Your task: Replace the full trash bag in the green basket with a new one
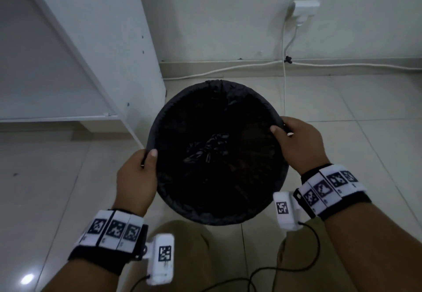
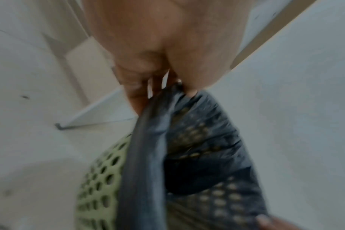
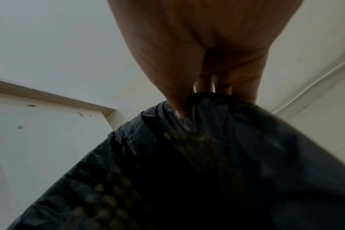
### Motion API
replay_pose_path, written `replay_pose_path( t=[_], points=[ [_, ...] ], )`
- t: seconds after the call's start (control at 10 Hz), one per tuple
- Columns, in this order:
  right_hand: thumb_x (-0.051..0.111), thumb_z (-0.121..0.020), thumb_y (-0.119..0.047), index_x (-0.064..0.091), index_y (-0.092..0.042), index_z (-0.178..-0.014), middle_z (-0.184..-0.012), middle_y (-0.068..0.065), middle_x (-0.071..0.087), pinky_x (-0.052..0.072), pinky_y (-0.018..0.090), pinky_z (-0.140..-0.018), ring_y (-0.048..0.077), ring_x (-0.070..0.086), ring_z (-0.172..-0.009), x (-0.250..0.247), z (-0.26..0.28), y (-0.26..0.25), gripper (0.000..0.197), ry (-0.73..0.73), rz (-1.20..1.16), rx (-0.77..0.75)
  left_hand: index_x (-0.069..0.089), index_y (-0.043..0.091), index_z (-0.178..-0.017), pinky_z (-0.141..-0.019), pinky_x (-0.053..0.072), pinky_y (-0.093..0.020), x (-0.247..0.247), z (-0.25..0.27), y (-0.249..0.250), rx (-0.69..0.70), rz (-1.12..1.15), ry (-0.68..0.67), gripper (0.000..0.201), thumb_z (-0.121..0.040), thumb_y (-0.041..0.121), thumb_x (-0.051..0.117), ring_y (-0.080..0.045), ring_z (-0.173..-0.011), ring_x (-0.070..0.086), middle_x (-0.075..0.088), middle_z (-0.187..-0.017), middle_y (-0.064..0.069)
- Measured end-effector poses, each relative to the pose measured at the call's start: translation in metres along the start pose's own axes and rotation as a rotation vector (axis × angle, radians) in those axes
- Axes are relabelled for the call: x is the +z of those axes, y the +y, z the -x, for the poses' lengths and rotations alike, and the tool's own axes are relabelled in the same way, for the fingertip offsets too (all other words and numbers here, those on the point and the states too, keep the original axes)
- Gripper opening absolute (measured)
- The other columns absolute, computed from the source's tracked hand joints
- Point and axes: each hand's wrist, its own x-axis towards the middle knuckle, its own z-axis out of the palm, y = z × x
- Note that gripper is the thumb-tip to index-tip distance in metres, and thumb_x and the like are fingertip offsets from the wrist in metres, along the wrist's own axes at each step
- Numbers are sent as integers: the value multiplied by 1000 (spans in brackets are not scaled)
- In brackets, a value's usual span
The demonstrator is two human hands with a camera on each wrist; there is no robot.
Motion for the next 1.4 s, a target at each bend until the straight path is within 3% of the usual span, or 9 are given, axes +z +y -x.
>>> replay_pose_path(
  t=[0.1, 0.2, 0.4, 0.5, 0.6, 0.8, 1.0, 1.2, 1.4],
  points=[
    [62, -91, -47, 53, -18, -134, -115, -1, 57, 37, 24, -84, 17, 60, -99, 10, 19, -7, 52, 64, -208, 212, 65, 11, -81, -68, 36, -35, 0, -20, 3, 2, -49, 29, 42, -105, 37, 42, -31, -79, 58, 63, -76, -7],
    [64, -89, -44, 54, -23, -126, -108, -2, 65, 54, 39, -85, 22, 65, -100, 37, 47, -5, 44, -5, -467, 356, 70, 0, -90, -72, 42, -37, 3, -39, 8, -20, -42, 40, 44, -105, 33, 44, -38, -85, 61, 68, -86, -21],
    [60, -97, -20, 64, -19, -115, -97, 7, 74, 61, 39, -61, 26, 73, -84, 58, 43, -35, 19, -31, -892, 492, 79, 16, -89, -88, 55, -42, 6, -75, 1, -284, 278, 70, 46, -86, 57, 59, -34, -92, 70, 75, -94, -16],
    [61, -96, -19, 71, -22, -99, -95, 9, 75, 60, 36, -59, 28, 73, -84, 63, 19, -42, 11, 4, -898, 512, 76, 19, -77, -91, 56, -55, 10, -92, -17, -398, 461, 41, 42, -71, 59, 66, -33, -94, 73, 77, -93, -10],
    [63, -95, -18, 73, -20, -93, -97, 15, 74, 61, 39, -60, 31, 72, -84, 66, 2, -43, 10, 38, -880, 549, 79, 23, -84, -94, 57, -48, 11, -89, -8, -340, 555, -13, 17, -85, 32, 66, -28, -98, 72, 78, -94, -5],
    [65, -94, -20, 73, -15, -109, -99, 13, 73, 62, 42, -62, 31, 72, -85, 63, 2, -39, 18, 37, -905, 556, 71, 8, -117, -87, 57, -34, 10, -75, 2, -294, 586, -43, 23, -100, 15, 58, -22, -93, 71, 74, -100, -10],
    [60, -95, -33, 49, -9, -141, -114, 16, 67, 61, 41, -68, 28, 73, -80, 42, 17, -31, 53, -44, -723, 527, 67, 4, -122, -88, 56, -40, -17, -48, -2, -313, 542, -4, 28, -97, 14, 61, -29, -88, 69, 71, -100, -17],
    [60, -95, -30, 66, -10, -101, -87, 11, 69, 58, 47, -70, 21, 70, -65, -2, 28, -26, 22, -129, -524, 298, 73, 18, -94, -80, 56, -40, -52, 5, 9, -210, 382, -91, 13, -98, 17, 60, -26, -85, 69, 73, -95, -11],
    [58, -95, -32, 62, -18, -101, -83, 3, 70, 53, 33, -68, 17, 70, -66, -71, 15, -29, 15, -291, -199, 189, 75, 25, -95, -69, 54, -28, -100, 14, 43, -201, 113, -195, 17, -98, 19, 59, -21, -86, 71, 75, -93, 0]
  ],
)
